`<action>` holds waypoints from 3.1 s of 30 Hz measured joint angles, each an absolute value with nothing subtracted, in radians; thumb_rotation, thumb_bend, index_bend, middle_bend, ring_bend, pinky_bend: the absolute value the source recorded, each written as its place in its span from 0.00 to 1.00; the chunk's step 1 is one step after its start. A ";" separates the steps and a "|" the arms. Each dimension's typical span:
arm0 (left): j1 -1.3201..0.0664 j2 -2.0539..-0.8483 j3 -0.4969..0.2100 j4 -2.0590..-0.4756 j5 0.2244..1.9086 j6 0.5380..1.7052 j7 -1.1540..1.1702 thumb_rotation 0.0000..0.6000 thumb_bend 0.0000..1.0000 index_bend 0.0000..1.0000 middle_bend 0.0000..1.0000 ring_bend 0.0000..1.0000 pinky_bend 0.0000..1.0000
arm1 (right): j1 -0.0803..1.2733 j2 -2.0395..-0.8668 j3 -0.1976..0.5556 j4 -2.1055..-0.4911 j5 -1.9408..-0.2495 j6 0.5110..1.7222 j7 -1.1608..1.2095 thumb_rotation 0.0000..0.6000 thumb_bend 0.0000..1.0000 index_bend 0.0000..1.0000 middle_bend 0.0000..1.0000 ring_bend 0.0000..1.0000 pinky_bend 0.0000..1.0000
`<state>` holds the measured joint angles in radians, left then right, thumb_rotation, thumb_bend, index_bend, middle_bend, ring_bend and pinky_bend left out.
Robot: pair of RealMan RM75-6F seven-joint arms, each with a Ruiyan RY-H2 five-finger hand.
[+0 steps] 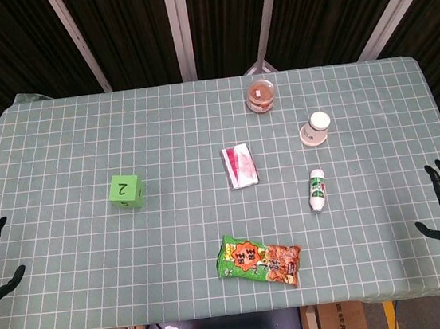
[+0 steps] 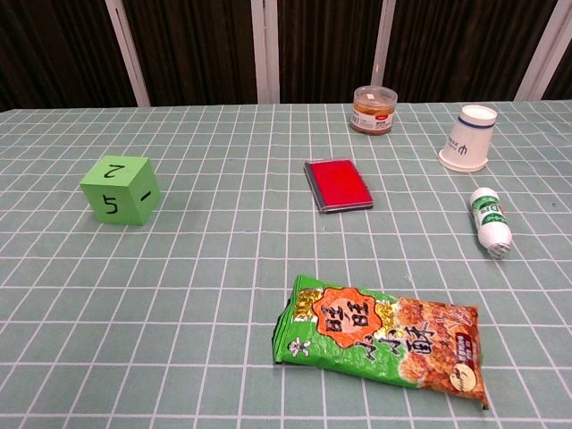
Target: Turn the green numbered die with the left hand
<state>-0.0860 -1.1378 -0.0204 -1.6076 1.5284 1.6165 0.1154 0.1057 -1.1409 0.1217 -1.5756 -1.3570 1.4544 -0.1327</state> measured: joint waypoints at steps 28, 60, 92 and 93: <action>-0.112 -1.114 -0.019 -1.617 1.554 1.526 0.058 1.00 0.31 0.04 0.10 0.00 0.00 | 0.091 -1.109 0.107 -1.625 -1.350 1.434 -0.133 1.00 0.08 0.08 0.03 0.09 0.04; -0.833 -0.882 -0.195 -2.081 0.491 0.875 0.431 1.00 0.87 0.13 0.83 0.70 0.77 | 0.109 -1.117 0.100 -1.645 -1.300 1.371 -0.197 1.00 0.08 0.08 0.03 0.09 0.04; -1.129 -1.348 -0.130 -1.776 0.053 1.055 0.737 1.00 0.91 0.16 0.85 0.70 0.77 | 0.124 -1.129 0.107 -1.645 -1.233 1.339 -0.251 1.00 0.08 0.08 0.03 0.09 0.04; -1.129 -1.348 -0.129 -1.775 0.051 1.055 0.739 1.00 0.91 0.16 0.85 0.70 0.77 | 0.125 -1.129 0.107 -1.645 -1.233 1.339 -0.251 1.00 0.08 0.08 0.03 0.09 0.04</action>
<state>-1.1292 -1.3484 -0.1292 -1.7748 0.0512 1.0550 0.7386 0.1247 -1.1293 0.1066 -1.6454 -1.2331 1.3386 -0.2513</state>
